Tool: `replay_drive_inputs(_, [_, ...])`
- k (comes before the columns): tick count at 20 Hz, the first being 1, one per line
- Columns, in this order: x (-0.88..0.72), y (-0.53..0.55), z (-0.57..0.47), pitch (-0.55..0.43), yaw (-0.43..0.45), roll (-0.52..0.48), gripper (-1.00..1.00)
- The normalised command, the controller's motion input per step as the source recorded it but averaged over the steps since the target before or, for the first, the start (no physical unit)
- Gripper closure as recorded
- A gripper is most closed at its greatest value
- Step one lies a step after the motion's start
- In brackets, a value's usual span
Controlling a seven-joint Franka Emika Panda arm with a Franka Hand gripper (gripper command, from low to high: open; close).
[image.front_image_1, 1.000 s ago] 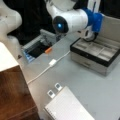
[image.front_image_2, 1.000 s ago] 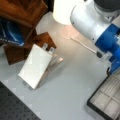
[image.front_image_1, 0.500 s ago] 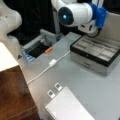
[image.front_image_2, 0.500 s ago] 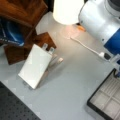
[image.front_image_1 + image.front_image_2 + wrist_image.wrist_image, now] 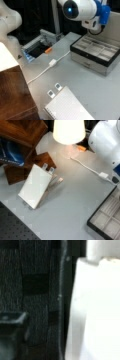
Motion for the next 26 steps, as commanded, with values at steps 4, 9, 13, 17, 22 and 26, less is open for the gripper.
replay_drive_inputs(4, [0.08,0.22,0.01,0.054,-0.117,0.046,-1.0])
replay_drive_inputs(9, [0.05,0.26,0.01,0.042,-0.131,0.025,-1.0])
replay_drive_inputs(13, [0.04,0.28,0.02,0.037,-0.13,0.012,-1.0])
replay_drive_inputs(17, [0.03,0.25,0.0,0.046,-0.115,0.0,-1.0])
replay_drive_inputs(22, [0.02,0.11,0.05,0.088,-0.085,-0.004,-1.0])
replay_drive_inputs(26, [-0.01,-0.07,0.14,0.131,-0.045,-0.002,-1.0])
